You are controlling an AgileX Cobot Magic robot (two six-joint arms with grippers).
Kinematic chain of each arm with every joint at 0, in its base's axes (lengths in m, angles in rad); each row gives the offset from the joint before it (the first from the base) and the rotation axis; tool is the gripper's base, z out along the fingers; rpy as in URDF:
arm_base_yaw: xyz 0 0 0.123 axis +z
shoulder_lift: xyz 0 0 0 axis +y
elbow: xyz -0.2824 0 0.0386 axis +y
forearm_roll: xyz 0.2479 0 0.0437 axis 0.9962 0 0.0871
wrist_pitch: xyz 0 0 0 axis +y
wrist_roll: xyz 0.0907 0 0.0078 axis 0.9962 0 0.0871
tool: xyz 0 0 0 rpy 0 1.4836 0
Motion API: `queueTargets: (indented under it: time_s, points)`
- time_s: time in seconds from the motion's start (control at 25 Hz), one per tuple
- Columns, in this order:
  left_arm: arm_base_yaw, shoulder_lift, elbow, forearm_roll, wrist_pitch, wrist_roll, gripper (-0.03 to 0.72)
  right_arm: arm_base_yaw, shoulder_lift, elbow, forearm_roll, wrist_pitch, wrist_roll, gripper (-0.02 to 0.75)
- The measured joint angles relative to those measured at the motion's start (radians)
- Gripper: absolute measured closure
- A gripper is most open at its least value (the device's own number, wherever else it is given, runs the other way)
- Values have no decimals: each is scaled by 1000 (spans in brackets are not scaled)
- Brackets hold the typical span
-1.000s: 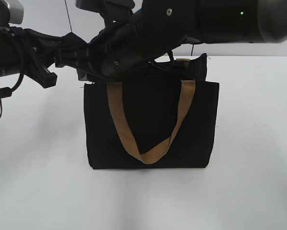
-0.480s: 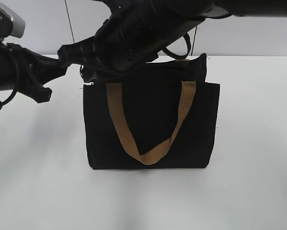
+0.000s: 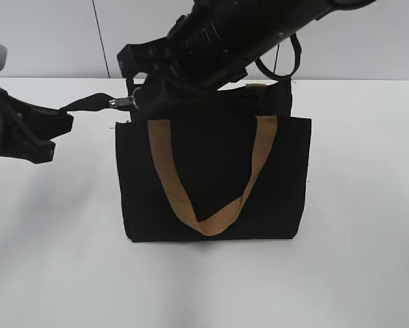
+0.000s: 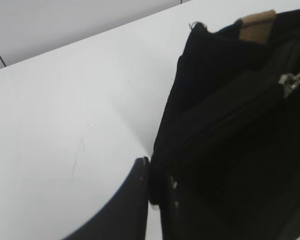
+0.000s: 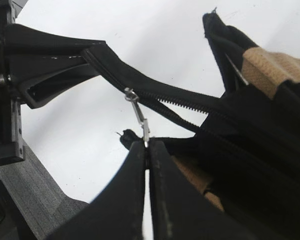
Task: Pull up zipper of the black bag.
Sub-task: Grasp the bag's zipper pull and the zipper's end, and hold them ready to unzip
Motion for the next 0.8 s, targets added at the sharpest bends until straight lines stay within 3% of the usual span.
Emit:
queueTargets:
  time_s: [0.52,0.8]
  points:
    - [-1,-6,0,33,-41,-6,669,-136,-38,-2,-47,173,-49,752]
    - [-1,-3,0,39,-56,-7,669,-255,-110,-2,-201,329,-56,752]
